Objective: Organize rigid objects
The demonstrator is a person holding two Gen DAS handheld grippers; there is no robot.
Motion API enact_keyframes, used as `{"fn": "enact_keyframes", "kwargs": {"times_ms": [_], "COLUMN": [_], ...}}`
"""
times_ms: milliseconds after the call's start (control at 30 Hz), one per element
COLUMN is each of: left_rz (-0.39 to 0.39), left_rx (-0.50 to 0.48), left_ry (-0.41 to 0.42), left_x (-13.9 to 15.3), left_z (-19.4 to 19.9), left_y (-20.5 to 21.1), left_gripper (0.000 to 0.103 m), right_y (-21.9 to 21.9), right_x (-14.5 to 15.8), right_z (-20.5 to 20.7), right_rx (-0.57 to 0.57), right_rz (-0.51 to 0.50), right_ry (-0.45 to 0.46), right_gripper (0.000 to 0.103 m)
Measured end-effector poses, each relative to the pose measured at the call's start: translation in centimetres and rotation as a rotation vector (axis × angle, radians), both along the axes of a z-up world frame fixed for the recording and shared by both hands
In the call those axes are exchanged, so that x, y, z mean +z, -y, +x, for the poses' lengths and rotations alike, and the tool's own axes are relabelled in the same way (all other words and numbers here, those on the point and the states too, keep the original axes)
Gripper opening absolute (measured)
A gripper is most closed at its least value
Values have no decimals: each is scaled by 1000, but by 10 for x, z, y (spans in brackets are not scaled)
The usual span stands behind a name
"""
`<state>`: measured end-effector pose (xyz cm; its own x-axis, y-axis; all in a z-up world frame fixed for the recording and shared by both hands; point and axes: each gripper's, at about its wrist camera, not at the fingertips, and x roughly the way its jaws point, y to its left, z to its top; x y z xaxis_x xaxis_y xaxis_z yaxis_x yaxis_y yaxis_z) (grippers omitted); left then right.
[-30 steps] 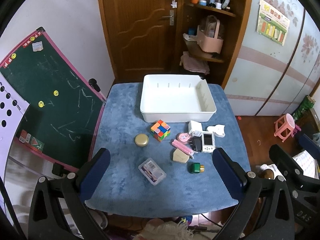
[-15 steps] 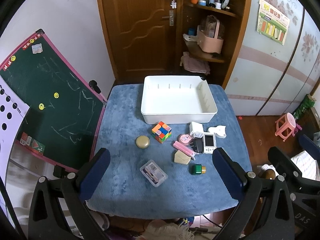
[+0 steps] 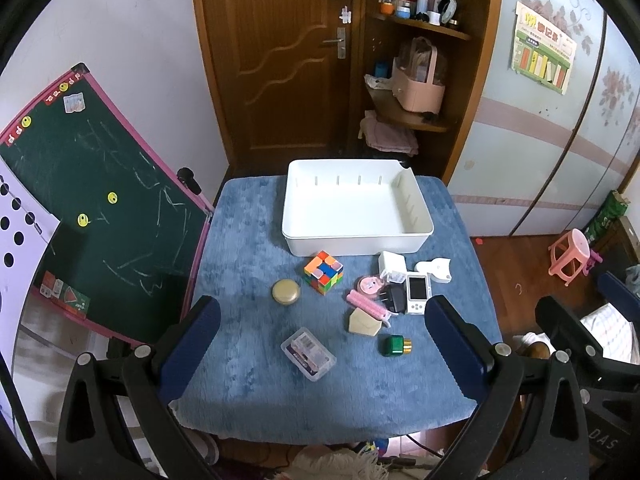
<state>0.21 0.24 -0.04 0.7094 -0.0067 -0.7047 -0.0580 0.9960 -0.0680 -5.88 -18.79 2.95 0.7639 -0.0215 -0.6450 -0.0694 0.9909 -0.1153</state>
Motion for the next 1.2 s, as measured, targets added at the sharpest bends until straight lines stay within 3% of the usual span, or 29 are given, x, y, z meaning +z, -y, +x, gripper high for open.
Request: {"fn": "enact_keyframes", "kwargs": {"times_ms": [200, 567, 767, 967, 1200], "left_rz": [9, -54, -139, -138, -128], "left_rx": [0, 1, 0, 15, 63], "left_ry": [4, -32, -92, -176, -306], "left_x": [2, -2, -15, -60, -145], "left_z": [2, 5, 22, 50, 79], "left_y": [-2, -8, -22, -32, -41], "left_gripper": [102, 102, 102, 102, 102], "right_y": [-2, -2, 5, 16, 24], "right_x": [5, 8, 3, -19, -93], "right_z": [1, 3, 20, 43, 74], "right_rx": [2, 5, -16, -50, -71], "right_rz": [3, 12, 45, 71, 86], "right_ry": [4, -10, -60, -125, -235], "right_gripper": [98, 98, 98, 98, 98]}}
